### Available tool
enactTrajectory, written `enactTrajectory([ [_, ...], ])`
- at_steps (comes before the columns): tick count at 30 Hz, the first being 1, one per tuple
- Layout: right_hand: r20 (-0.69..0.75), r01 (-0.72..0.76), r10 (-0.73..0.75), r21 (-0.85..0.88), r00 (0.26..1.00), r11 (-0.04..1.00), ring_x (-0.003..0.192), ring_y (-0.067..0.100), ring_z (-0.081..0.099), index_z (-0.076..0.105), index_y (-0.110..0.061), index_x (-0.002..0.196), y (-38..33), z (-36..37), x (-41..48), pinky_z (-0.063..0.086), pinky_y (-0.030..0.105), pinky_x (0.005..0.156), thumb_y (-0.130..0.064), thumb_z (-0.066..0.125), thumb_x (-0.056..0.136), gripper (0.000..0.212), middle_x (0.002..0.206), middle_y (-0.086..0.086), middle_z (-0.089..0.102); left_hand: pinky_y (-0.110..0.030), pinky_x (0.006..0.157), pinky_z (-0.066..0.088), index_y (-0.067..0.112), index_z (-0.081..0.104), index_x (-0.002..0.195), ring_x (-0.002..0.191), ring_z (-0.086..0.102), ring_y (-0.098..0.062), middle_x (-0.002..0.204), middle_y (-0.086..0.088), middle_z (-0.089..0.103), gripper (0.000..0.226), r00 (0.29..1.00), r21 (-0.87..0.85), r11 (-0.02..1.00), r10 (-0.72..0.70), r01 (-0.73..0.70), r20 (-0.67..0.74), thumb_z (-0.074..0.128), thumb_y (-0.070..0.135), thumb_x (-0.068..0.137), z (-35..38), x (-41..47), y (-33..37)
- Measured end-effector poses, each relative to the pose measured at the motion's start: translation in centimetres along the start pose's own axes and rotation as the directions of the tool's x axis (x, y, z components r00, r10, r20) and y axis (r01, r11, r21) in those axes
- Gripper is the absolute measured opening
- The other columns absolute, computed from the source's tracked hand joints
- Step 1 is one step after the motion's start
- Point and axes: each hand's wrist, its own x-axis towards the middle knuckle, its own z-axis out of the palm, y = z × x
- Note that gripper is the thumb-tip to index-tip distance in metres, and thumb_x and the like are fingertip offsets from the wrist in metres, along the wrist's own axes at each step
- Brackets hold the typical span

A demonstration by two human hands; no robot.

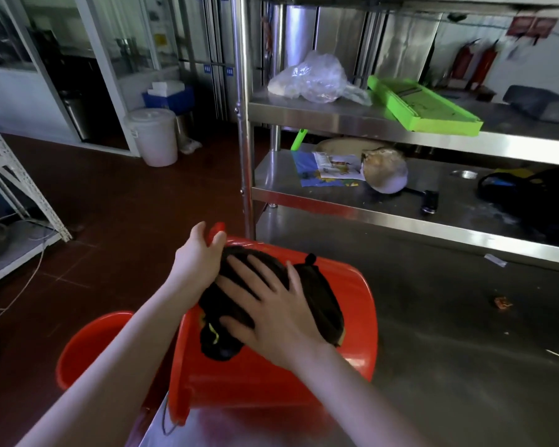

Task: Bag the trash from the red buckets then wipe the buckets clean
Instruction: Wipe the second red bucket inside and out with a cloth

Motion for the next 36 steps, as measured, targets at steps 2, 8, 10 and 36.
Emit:
enactTrajectory([
  [2, 0.018, -0.199, 0.199, -0.017, 0.980, 0.980, 0.148, 0.013, 0.015, 0.023, -0.047, 0.147, 2.4, -0.7, -0.8, 0.018, 0.068, 0.110, -0.065, 0.023, 0.093, 0.057, 0.160, -0.016, 0.017, -0.020, 0.083, 0.036, 0.029, 0.037, 0.149, 0.120, 0.055, -0.018, 0.140, -0.007, 0.054, 0.052, 0.996, 0.037, 0.999, 0.042, -0.039, -0.075, 0.038, 0.048, 0.100, 0.1, -1.1, 0.1],
  [8, 0.268, -0.796, 0.760, 0.052, 0.593, 0.603, 0.135, 0.025, 0.036, 0.036, -0.046, 0.137, 11.2, -3.5, -0.1, 0.026, 0.064, 0.103, -0.062, 0.022, 0.093, 0.049, 0.150, -0.012, 0.036, -0.032, 0.043, 0.054, 0.058, 0.035, 0.138, 0.055, 0.068, -0.019, 0.063, 0.006, 0.069, 0.042, 0.987, -0.118, 0.981, 0.147, -0.154, -0.065, 0.043, 0.052, 0.097, -0.5, -8.2, -2.1],
  [10, 0.282, -0.774, 0.738, 0.029, 0.613, 0.632, 0.134, 0.028, 0.037, 0.038, -0.048, 0.136, 10.7, -3.5, 1.9, 0.023, 0.065, 0.103, -0.060, 0.022, 0.093, 0.048, 0.149, -0.011, 0.038, -0.041, 0.052, 0.055, 0.061, 0.033, 0.137, 0.061, 0.066, -0.031, 0.066, -0.004, 0.067, 0.042, 0.987, -0.154, 0.975, 0.149, -0.157, -0.065, 0.042, 0.053, 0.097, 0.0, -8.9, -2.5],
  [36, 0.182, -0.237, 0.216, 0.103, 0.959, 0.966, 0.140, 0.017, 0.035, 0.035, -0.048, 0.139, 4.3, -0.8, 7.3, 0.031, 0.052, 0.108, -0.059, 0.028, 0.093, 0.048, 0.153, -0.018, 0.033, -0.021, 0.035, 0.039, 0.058, 0.043, 0.131, 0.036, 0.047, -0.012, 0.051, -0.005, 0.057, 0.034, 0.962, -0.150, 0.953, 0.247, -0.263, -0.117, 0.034, 0.040, 0.103, -0.9, -7.9, -5.7],
])
